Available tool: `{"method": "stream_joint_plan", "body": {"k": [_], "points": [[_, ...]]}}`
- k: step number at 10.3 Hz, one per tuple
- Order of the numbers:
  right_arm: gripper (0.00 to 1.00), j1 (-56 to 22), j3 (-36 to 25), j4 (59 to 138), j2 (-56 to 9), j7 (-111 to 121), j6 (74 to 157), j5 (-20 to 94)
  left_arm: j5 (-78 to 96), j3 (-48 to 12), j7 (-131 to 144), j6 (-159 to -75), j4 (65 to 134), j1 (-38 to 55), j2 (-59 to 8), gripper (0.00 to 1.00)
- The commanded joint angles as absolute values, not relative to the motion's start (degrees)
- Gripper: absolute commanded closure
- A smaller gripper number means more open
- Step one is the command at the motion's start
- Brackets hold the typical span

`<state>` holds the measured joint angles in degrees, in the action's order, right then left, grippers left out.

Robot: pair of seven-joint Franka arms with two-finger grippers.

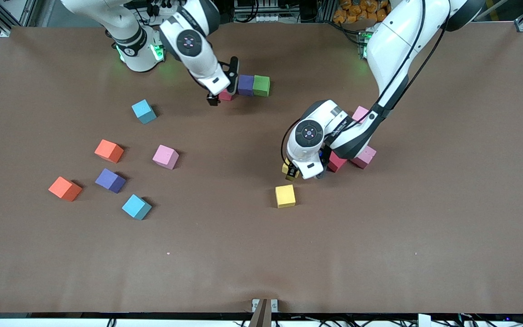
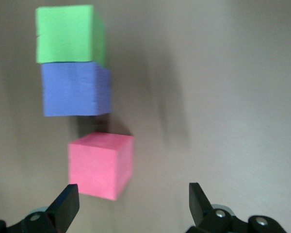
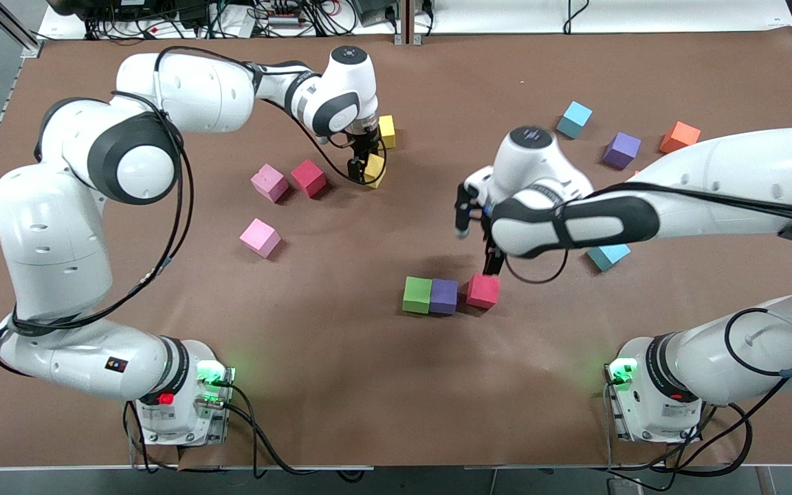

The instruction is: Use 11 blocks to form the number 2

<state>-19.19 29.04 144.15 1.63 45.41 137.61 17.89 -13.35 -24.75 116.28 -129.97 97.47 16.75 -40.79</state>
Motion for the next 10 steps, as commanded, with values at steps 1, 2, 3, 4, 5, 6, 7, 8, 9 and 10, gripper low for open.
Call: {"method": "stream_joint_plan", "body": {"k": [1,2,3,4,5,6,7,8,9,10], "points": [[0.0,-13.4,27.0,143.0,7.5,46.0,134.7,18.7,-14.9,-24.5,117.7,-128.9,96.4,17.3,-41.1,0.0],[0.0,-13.3,23.1,141.5,7.4,46.0,134.7,18.5,-14.9,-24.5,117.7,-128.8,96.4,17.3,-41.1,0.0],[0.0,-12.9,20.0,140.3,7.3,45.9,134.7,18.3,-14.9,-24.5,117.8,-128.9,96.4,17.3,-41.1,0.0],[0.0,-11.3,16.2,140.0,7.3,46.1,134.7,18.3,-14.9,-24.5,117.8,-128.8,96.5,17.3,-41.1,0.0],[0.0,-8.7,13.4,139.7,7.1,47.5,134.2,18.3,-14.9,-24.5,117.8,-128.9,96.6,17.3,-41.2,0.0],[0.0,-6.6,11.6,138.4,7.2,51.7,132.2,18.3,-14.9,-24.5,117.8,-128.8,96.6,17.3,-41.2,0.0],[0.0,-4.9,10.3,135.3,7.2,54.2,130.3,18.3,-14.9,-24.5,117.8,-128.8,96.6,17.2,-41.5,0.0],[0.0,-3.4,9.8,131.9,6.9,53.9,128.2,18.3,-14.9,-24.5,117.8,-128.9,96.6,17.3,-41.6,0.0],[0.0,-2.6,9.8,130.1,6.7,52.2,128.4,18.2,-14.9,-24.5,117.8,-128.9,96.6,17.3,-41.6,0.0],[0.0,-1.9,9.7,127.6,5.9,48.8,128.1,17.8,-14.9,-24.5,117.9,-128.9,96.6,17.2,-41.6,0.11]]}}
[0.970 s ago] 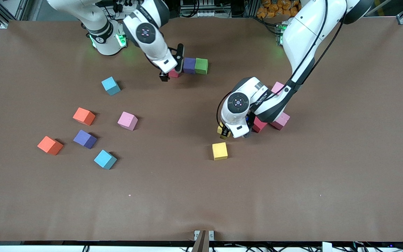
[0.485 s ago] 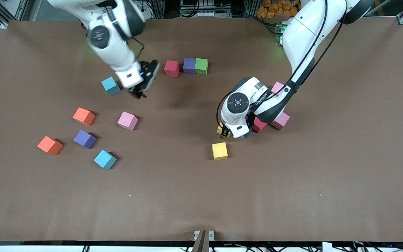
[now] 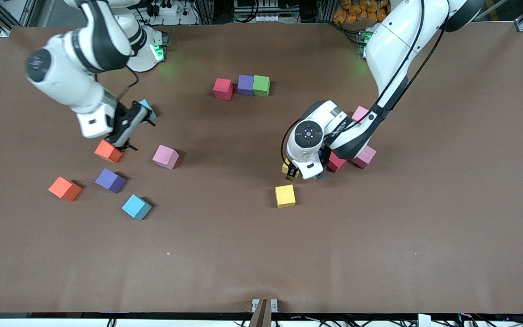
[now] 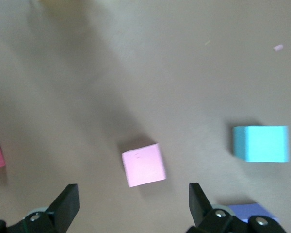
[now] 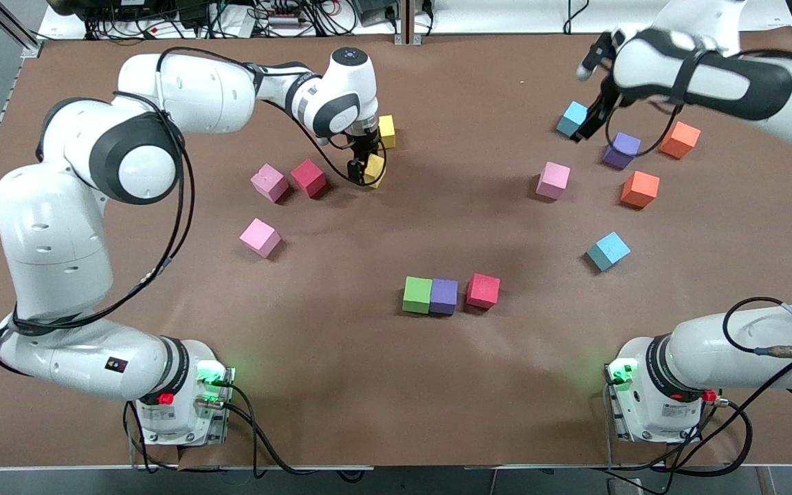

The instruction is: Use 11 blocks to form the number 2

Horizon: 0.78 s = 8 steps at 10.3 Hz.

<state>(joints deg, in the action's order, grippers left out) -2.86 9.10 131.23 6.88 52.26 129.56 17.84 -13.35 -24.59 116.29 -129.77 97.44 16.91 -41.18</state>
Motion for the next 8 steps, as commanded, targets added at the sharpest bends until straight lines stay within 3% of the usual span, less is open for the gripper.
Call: {"method": "stream_joint_plan", "body": {"k": [1,2,3,6,8], "points": [[0.0,-1.3,9.6,125.4,5.5,46.3,128.0,14.9,-14.9,-24.5,117.8,-128.9,96.6,17.1,-41.7,0.53],[0.0,-1.1,8.9,124.1,5.5,45.9,128.1,11.9,-14.7,-24.5,117.8,-128.9,96.5,17.0,-41.7,0.76],[0.0,-1.1,8.5,122.1,5.2,44.6,127.9,10.5,-14.6,-24.5,117.8,-128.9,96.5,16.8,-41.6,0.9],[0.0,-1.1,6.3,119.5,5.1,38.3,124.5,10.4,-15.1,-25.0,117.0,-128.6,96.5,17.3,-40.2,0.99],[0.0,-1.1,4.7,116.3,5.1,28.5,120.2,10.3,-15.3,-26.9,113.7,-125.0,96.7,20.1,-37.8,1.0]]}}
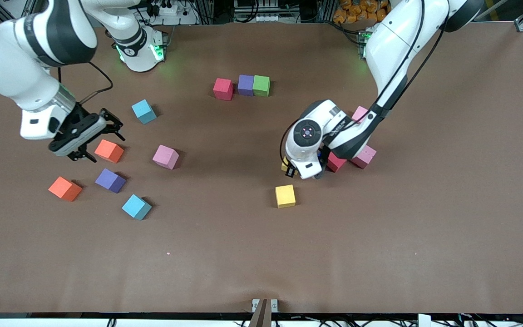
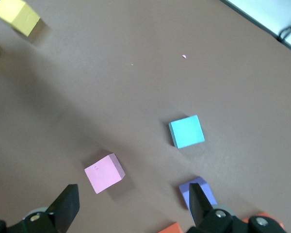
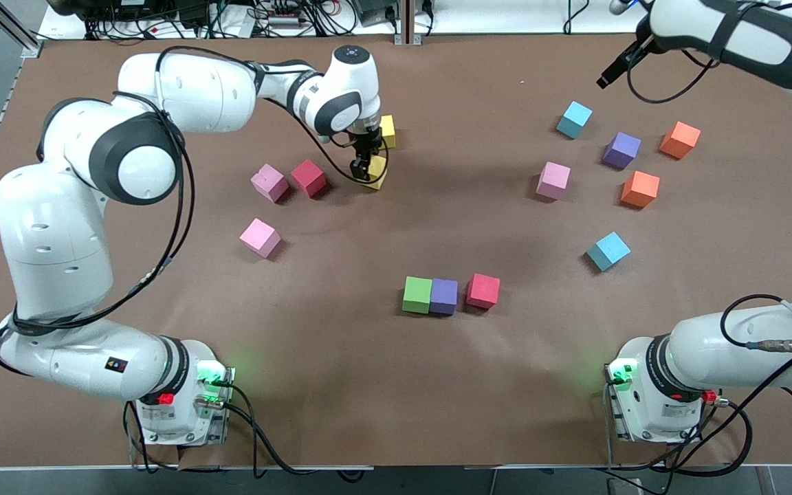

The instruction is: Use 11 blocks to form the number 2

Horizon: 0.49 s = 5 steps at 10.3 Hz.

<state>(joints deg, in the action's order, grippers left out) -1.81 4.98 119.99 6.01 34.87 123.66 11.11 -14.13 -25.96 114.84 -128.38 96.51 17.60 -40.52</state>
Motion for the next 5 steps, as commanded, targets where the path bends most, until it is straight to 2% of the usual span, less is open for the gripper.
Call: {"method": "stream_joint_plan", "body": {"k": [1,3,5], "points": [[0.0,-1.1,4.6,114.2,5.0,24.0,117.8,9.2,-15.3,-27.9,111.3,-123.6,96.9,21.9,-36.8,1.0],[0.0,-1.1,4.4,112.8,5.0,14.7,116.7,3.0,-16.1,-30.0,103.7,-123.2,100.3,24.8,-33.7,1.0],[0.0,-1.1,4.0,111.5,4.6,12.9,116.6,0.4,-18.6,-34.2,96.4,-128.2,105.1,24.3,-31.7,1.0]]}}
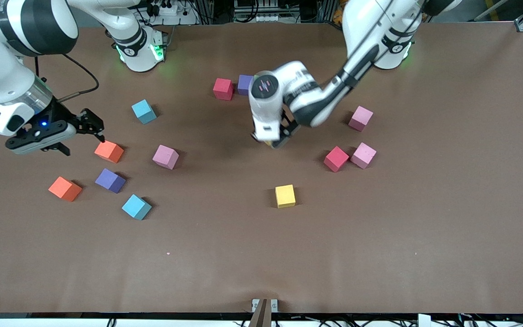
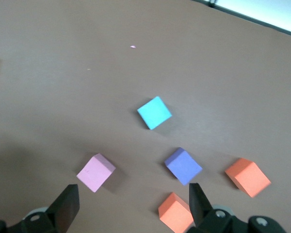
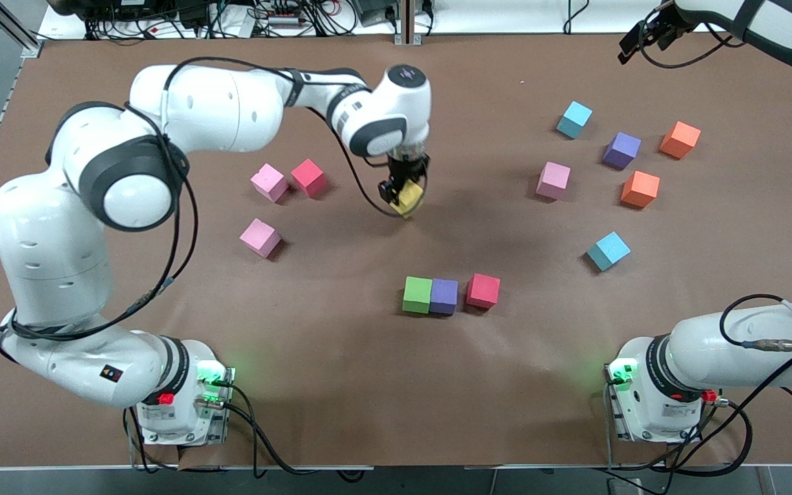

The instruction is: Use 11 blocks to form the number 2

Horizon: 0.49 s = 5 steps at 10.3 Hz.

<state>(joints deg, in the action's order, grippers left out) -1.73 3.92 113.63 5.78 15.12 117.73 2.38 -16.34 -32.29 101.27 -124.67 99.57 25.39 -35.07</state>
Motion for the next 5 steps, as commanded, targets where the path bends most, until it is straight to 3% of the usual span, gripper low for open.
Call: {"method": "stream_joint_plan", "body": {"k": [1,5], "points": [[0.0,-1.4,3.5,111.4,4.5,12.7,115.7,0.5,-21.3,-35.5,94.2,-131.2,107.1,24.3,-31.6,1.0],[0.0,0.6,3.4,113.1,-2.3,9.4,123.0,0.7,-25.4,-38.0,84.8,-135.7,109.9,25.0,-33.1,1.0]]}}
